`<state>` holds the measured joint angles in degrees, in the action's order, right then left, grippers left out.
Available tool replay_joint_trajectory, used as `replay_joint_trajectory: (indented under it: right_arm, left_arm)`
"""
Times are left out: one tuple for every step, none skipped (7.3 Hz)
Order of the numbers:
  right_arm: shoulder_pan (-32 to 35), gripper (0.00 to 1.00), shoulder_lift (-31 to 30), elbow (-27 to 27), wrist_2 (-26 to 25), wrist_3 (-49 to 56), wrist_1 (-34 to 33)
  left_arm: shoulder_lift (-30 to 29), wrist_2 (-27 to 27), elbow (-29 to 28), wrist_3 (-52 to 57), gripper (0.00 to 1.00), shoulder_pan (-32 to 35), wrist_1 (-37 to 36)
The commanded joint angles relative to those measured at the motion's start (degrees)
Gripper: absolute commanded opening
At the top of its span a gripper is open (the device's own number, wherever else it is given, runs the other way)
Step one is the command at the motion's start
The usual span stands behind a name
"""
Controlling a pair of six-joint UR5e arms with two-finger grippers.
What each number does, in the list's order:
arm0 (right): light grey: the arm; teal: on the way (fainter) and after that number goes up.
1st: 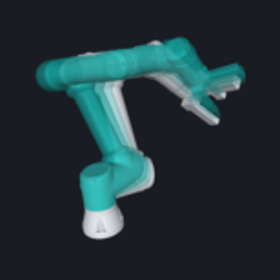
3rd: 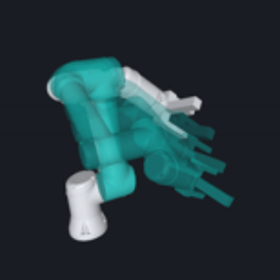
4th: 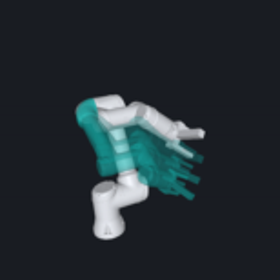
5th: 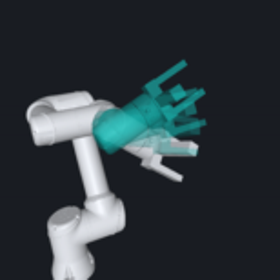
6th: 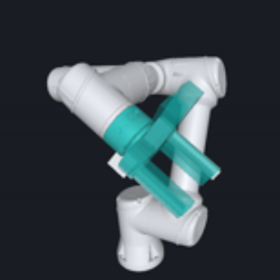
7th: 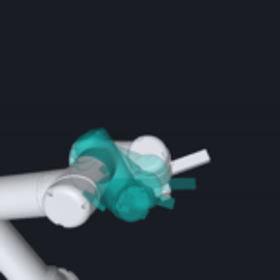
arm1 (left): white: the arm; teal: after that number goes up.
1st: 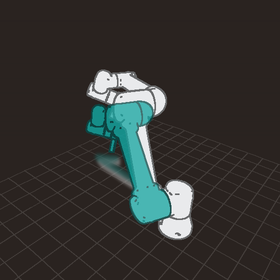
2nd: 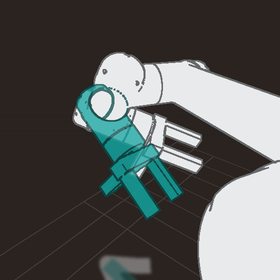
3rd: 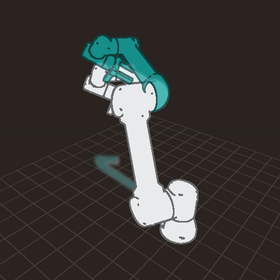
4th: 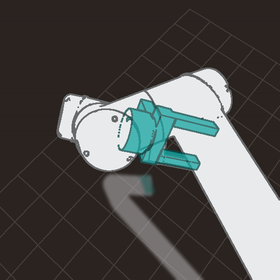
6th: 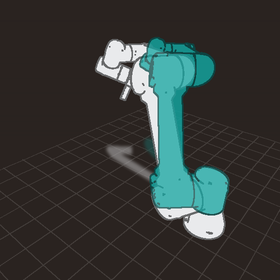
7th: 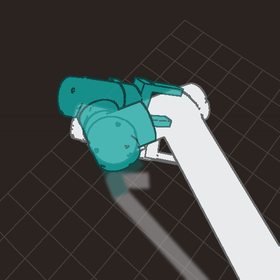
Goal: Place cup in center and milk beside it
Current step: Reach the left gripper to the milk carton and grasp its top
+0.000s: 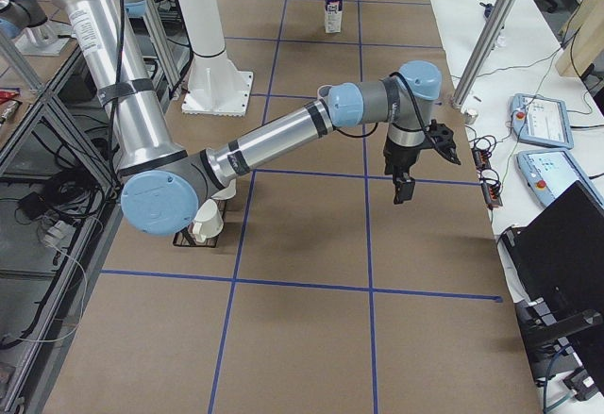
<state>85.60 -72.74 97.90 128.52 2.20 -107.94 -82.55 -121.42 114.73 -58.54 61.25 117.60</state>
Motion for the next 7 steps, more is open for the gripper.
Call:
replay_joint_trajectory:
  right_arm:
    - [1.7, 1.00, -1.7, -0.9, 0.0, 4.3, 0.2]
    - [1.7, 1.00, -1.9, -0.9, -0.1, 4.1, 0.2]
    - [1.7, 1.00, -2.0, -1.0, -0.1, 4.0, 0.2]
    - [1.7, 1.00, -2.0, -0.9, -0.1, 3.6, 0.2]
    - [1.7, 1.00, -1.9, -0.9, -0.1, 3.4, 0.2]
    - [1.7, 1.00, -1.7, -1.0, -0.1, 3.4, 0.2]
    - [1.7, 1.00, -1.7, -1.0, -0.1, 3.4, 0.2]
  left_arm:
    - [0.4, 2.3, 0.1, 0.4, 0.98, -2.6, -0.1]
    - [0.2, 2.2, 0.3, 0.5, 0.98, -2.7, 0.0]
    - [0.1, 1.7, 0.4, 0.5, 0.98, -2.7, 0.0]
    - [0.0, 1.1, 1.3, 0.7, 0.98, -2.6, -0.1]
    - [-0.2, -1.7, 1.9, 0.7, 0.98, -1.8, -0.1]
    - [-0.1, -4.0, 2.6, 0.7, 0.98, -1.7, -0.1]
    - [0.1, -3.7, 2.3, 0.7, 0.98, -1.7, -0.1]
